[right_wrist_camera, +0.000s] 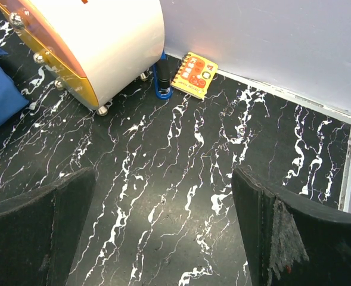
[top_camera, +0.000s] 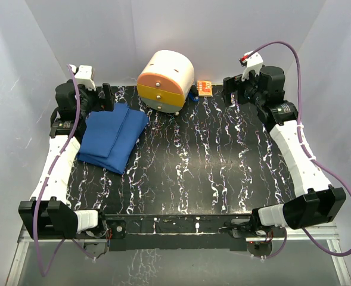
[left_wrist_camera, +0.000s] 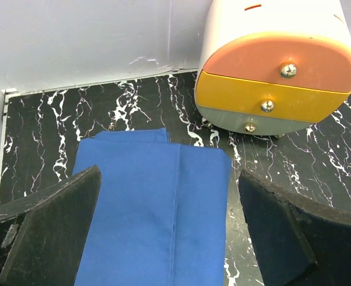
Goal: Open and lay out the surgical kit
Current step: Move the surgical kit at the center of the board.
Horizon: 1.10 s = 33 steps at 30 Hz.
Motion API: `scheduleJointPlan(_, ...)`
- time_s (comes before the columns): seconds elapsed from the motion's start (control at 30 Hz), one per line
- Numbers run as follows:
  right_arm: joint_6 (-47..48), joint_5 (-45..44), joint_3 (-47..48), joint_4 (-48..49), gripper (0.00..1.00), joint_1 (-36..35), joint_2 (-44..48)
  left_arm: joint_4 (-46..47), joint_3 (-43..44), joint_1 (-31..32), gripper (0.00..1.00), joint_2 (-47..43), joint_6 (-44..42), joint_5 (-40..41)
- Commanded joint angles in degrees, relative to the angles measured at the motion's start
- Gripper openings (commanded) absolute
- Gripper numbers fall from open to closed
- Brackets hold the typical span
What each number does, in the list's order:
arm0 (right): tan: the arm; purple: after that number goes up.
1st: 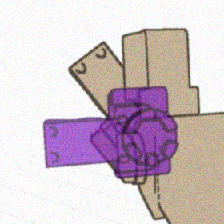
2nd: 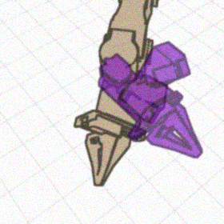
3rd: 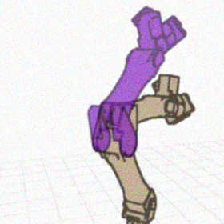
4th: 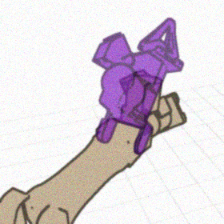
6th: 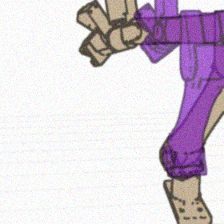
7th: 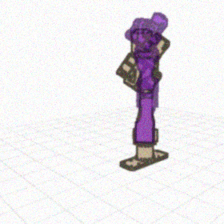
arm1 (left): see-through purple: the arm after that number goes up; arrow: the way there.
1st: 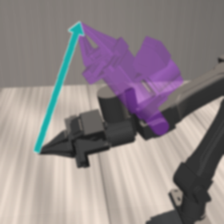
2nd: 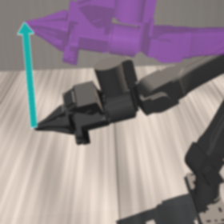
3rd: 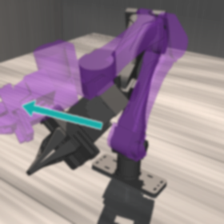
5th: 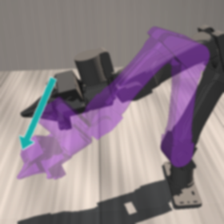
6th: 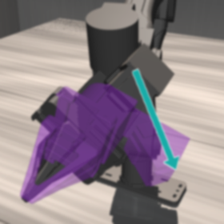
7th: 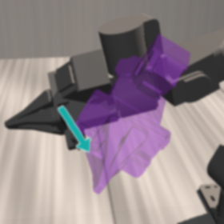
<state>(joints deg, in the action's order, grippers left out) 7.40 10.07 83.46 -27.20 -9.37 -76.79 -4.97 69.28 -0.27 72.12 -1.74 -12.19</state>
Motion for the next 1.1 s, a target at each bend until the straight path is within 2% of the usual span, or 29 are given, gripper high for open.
scheduleJointPlan(0.0,0.6,0.2,1.0,1.2,0.98,-0.3,0.9,0.5,-0.5,-0.4,0.99,-2.7,-0.4,0.4)
scheduleJointPlan(0.27,-0.2,-0.2,1.3,0.9,0.98,-0.5,0.6,0.4,-0.4,-0.4,0.99,-2.9,-0.7,-0.4)
scheduleJointPlan(0.43,2.2,-7.9,1.8,-0.8,0.98,-3.0,0.2,-1.6,0.3,-0.3,0.99,-1.7,-4.3,-0.1)
scheduleJointPlan(0.6,5.0,-12.1,0.3,-3.0,0.98,-6.2,-0.7,-5.6,-2.4,-0.3,0.99,-2.5,-11.6,-6.6)
scheduleJointPlan(0.7,6.1,-9.1,-0.8,-3.4,0.98,-7.0,-0.7,-8.1,-4.7,-0.3,0.99,-1.9,-16.2,-8.5)
scheduleJointPlan(0.77,6.7,-5.2,-1.9,-3.3,0.98,-7.4,-0.3,-8.9,-5.5,-0.2,0.99,-0.3,-17.6,-6.1)
scheduleJointPlan(0.93,5.8,1.8,-4.7,-1.1,0.98,-8.5,0.4,-13.3,-3.5,-0.8,0.99,7.6,-16.7,-1.2)
scheduleJointPlan(1.07,4.1,6.6,-6.3,-0.9,0.98,-9.7,-0.9,-14.3,-0.1,-6.1,0.99,14.4,-14.4,-4.9)
